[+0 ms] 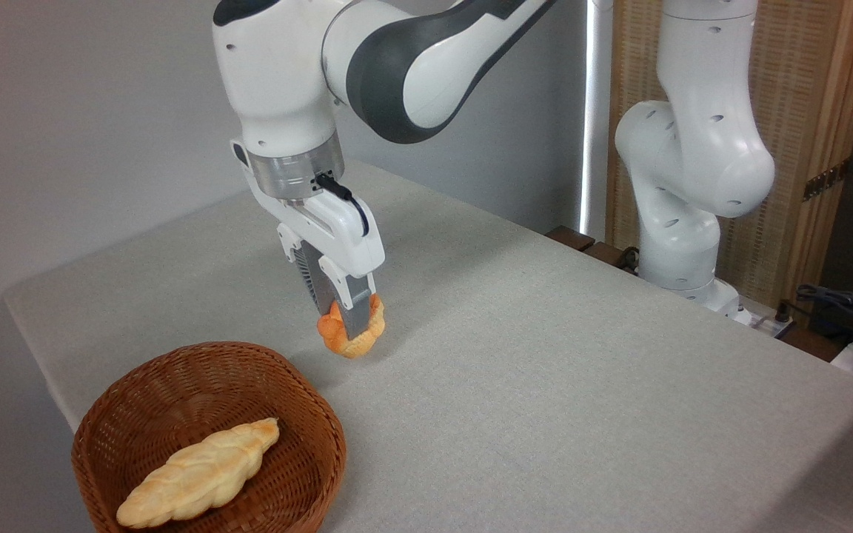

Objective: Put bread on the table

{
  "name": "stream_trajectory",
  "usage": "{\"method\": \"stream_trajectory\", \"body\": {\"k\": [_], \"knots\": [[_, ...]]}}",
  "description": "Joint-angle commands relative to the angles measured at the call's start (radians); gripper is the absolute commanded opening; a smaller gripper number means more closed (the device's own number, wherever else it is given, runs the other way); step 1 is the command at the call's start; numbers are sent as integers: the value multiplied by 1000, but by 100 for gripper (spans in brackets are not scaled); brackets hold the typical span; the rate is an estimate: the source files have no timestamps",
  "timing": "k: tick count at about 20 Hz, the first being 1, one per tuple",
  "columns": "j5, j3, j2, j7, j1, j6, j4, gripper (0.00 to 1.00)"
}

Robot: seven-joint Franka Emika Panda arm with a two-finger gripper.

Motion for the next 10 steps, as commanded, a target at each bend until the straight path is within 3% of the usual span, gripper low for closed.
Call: {"method": "stream_trajectory", "body": {"k": [1, 10], "knots": [[17, 3, 15, -27, -9, 9, 7, 100], [7, -14, 44, -29, -9, 50, 8, 100]]}}
